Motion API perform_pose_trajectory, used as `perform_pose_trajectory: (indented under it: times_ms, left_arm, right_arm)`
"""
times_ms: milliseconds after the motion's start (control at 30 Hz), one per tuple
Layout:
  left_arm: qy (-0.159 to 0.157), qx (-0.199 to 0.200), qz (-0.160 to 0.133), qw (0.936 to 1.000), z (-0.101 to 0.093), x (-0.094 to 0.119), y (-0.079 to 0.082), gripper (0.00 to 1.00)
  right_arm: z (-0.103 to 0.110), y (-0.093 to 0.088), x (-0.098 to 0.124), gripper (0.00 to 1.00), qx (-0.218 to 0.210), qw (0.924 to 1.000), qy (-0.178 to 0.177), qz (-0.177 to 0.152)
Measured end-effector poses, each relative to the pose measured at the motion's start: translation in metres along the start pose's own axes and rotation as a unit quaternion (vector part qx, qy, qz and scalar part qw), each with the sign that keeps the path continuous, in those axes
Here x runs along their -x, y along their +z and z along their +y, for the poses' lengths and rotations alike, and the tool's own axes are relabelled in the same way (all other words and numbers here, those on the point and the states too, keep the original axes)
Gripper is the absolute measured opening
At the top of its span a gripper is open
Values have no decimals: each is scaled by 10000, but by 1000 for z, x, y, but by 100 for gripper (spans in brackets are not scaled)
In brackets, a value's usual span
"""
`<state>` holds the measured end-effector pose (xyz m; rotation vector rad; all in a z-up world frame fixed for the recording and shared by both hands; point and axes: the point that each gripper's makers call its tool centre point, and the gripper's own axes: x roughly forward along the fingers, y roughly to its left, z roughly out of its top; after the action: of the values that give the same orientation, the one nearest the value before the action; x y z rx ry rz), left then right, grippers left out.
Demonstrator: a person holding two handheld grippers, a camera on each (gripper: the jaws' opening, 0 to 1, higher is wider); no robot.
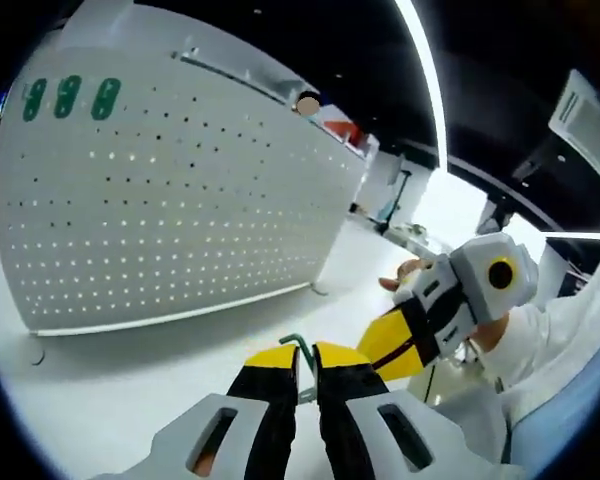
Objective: Insert the hook assembly into the mounting plate slot until the hook locks in place.
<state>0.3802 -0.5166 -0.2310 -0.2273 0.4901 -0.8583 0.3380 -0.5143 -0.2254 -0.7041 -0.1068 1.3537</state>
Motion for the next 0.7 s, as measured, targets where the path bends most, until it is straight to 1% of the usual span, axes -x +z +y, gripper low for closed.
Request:
perform_pose_trajectory:
  times_ms: [167,333,500,700]
  left_arm:
    - [-6,28,8,10000,0,1,-1,6]
    - [-49,92,-125,9999,-1,3,4,4]
    - [-111,45,-145,9998,-5,2,4,4]
    - [-102,19,-206,9997,-4,4,6,4]
  right_arm:
    - [0,0,-1,0,23,10000,1,26]
    - [0,2,-1,0,-25,10000,-34,9]
    - [3,6,-6,0,-4,10000,3,27]
    - [1,6,-7,0,-164,9999,-26,13]
